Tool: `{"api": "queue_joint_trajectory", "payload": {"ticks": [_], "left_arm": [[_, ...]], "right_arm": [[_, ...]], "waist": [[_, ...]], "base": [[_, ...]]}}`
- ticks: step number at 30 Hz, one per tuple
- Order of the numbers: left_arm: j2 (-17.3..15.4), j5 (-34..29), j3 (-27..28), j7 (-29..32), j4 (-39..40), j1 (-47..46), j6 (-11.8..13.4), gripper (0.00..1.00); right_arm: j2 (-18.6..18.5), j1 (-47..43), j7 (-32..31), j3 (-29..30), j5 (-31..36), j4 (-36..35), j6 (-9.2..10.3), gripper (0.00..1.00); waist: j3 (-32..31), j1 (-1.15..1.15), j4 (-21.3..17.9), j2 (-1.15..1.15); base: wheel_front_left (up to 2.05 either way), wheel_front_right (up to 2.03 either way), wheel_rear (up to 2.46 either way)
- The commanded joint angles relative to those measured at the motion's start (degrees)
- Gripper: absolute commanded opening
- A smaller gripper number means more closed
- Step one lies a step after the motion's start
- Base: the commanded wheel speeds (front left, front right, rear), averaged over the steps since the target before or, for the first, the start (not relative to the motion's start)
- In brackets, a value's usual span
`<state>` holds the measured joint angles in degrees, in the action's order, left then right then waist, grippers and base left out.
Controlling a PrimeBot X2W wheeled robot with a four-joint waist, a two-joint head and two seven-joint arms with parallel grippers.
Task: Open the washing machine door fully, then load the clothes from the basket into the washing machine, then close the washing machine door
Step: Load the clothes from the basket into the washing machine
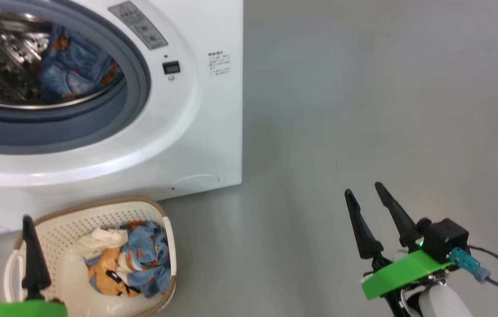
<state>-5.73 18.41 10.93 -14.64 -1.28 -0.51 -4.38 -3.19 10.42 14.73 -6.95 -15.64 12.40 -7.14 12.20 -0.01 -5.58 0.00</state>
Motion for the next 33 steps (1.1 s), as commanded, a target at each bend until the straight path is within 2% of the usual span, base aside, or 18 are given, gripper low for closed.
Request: {"api": "queue_joint_trajectory", "payload": {"ticks": [1, 16, 25, 33], "left_arm": [[-0.62, -1.01, 2.69, -0.36, 1.75, 0.57, -0.28, 1.0], [2.43, -7.81, 6.19, -0.36, 3.09, 8.31, -1.89, 1.0], [2.81, -8.54, 4.56, -0.36, 3.37, 12.25, -2.27, 1.0], [2.84, -7.51, 1.94, -0.36, 2.83, 13.67, -0.99, 1.0]], "right_arm": [[0.32, -1.05, 0.27, -1.34, 1.06, -1.22, -0.35, 1.0], [0.32, -4.69, 0.27, 0.12, 3.46, -2.2, -0.35, 1.0], [0.32, -6.79, 0.27, 1.04, 4.31, -2.78, -0.35, 1.0], [0.32, -7.69, 0.27, 1.27, 4.63, -3.28, -0.35, 1.0]], "waist": [[-2.42, 0.01, -0.15, 0.0], [-7.63, 0.01, 0.06, 0.0], [-10.04, 0.01, 0.7, 0.0], [-10.96, 0.01, 1.6, 0.0]], "base": [[0.0, 0.0, 0.0], [0.0, 0.0, 0.0], [0.0, 0.0, 0.0], [0.0, 0.0, 0.0]]}}
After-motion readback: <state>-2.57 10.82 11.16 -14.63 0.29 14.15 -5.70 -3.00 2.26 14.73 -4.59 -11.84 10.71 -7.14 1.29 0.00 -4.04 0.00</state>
